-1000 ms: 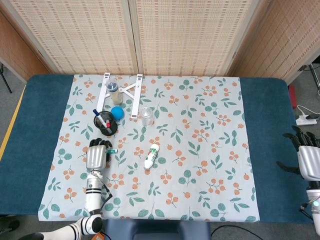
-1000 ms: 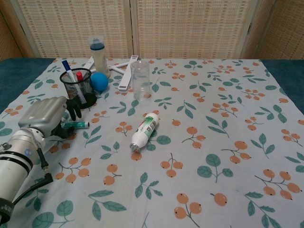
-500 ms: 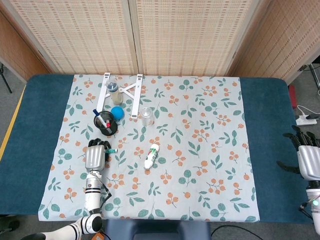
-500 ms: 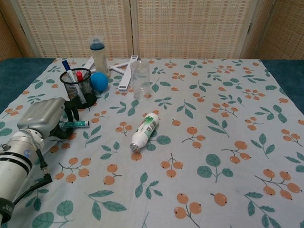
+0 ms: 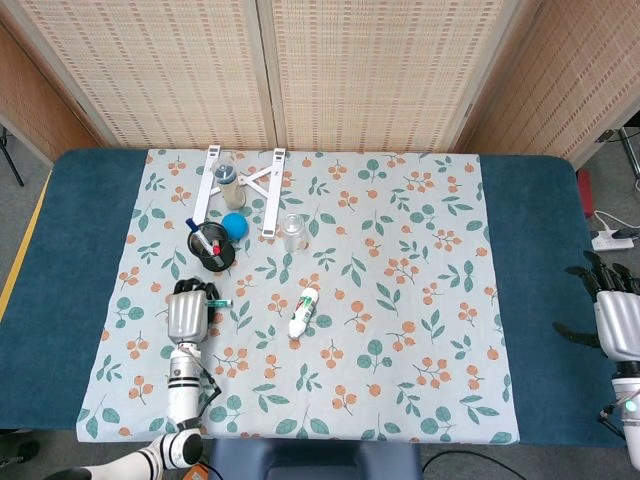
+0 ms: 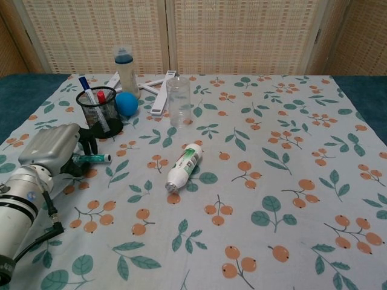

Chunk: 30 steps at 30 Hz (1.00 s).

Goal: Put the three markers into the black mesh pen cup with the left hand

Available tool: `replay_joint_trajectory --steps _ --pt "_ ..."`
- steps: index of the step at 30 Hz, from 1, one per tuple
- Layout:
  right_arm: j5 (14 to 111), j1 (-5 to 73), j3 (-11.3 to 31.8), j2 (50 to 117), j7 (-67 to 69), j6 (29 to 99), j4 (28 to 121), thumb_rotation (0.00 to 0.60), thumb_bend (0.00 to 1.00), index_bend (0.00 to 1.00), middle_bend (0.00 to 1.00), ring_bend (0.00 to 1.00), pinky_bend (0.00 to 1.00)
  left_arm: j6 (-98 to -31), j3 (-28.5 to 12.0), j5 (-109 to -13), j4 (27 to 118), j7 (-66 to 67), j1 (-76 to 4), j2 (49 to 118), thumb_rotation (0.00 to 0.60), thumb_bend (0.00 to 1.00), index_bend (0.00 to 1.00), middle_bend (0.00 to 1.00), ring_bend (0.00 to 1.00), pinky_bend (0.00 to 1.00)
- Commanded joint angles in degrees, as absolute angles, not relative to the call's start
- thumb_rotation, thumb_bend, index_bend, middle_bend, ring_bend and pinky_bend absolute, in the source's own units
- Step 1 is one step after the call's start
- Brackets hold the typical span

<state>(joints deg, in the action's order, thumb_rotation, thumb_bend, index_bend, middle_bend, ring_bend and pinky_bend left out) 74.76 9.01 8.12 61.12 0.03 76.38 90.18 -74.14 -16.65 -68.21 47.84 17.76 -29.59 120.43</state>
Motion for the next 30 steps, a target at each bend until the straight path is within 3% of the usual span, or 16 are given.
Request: replay_joint_trajectory --steps 1,5,9,12,15,18,21,26,30 --pt "74.75 8.99 8.15 61.09 0.13 76.41 90.17 0.600 0.02 0.26 0.07 0.19 0.09 -76.75 -15.80 -69.59 50.26 17.67 -28.26 118.89 0.600 0.35 0.55 0.57 0.27 0.23" --pt "74.95 8.84 8.18 60.90 0.58 76.71 90.30 0.600 0.02 0.26 0.07 0.19 0.09 -79.90 -14.33 -71.14 60.27 16.66 -24.76 112.61 0.600 0.35 0.55 0.57 0.27 0.23" --pt "75.25 8.65 8.16 60.65 1.03 77.07 90.42 0.600 0.02 0.26 0.07 0.19 0.09 -78.76 -15.09 -70.27 81.62 10.51 -20.60 98.95 0.600 0.35 0.55 0.57 0.27 0.24" --pt "75.59 8.52 8.11 60.53 0.99 77.45 90.61 0.600 0.02 0.26 0.07 0.19 0.09 -72.90 -17.97 -68.59 96.38 0.40 -19.32 86.57 0.600 0.35 0.56 0.58 0.27 0.25" --pt "75.88 8.49 8.06 60.53 1.11 77.61 90.81 0.600 0.02 0.26 0.07 0.19 0.09 -63.54 -22.25 -67.65 104.75 -14.05 -19.72 74.60 0.600 0.35 0.56 0.58 0.27 0.25" --pt "75.75 8.50 8.09 60.51 1.42 77.45 90.80 0.600 0.02 0.26 0.07 0.19 0.09 -55.53 -26.87 -68.17 106.75 -28.37 -21.02 66.43 0.600 0.35 0.56 0.58 0.27 0.25" --pt "75.77 8.46 8.13 60.55 1.27 77.65 90.74 0.600 0.02 0.26 0.07 0.19 0.09 -50.19 -30.17 -69.49 105.63 -39.75 -22.95 62.63 0.600 0.35 0.56 0.58 0.27 0.25" --pt "75.83 8.41 8.14 60.54 1.26 77.77 90.73 0.600 0.02 0.26 0.07 0.19 0.09 -42.13 -32.83 -71.04 99.24 -55.20 -28.40 62.78 0.600 0.35 0.57 0.59 0.27 0.24" --pt "75.42 8.38 8.28 60.60 1.36 77.68 90.49 0.600 0.02 0.26 0.07 0.19 0.09 -37.95 -32.37 -74.11 92.63 -64.25 -32.57 65.77 0.600 0.35 0.57 0.59 0.28 0.25"
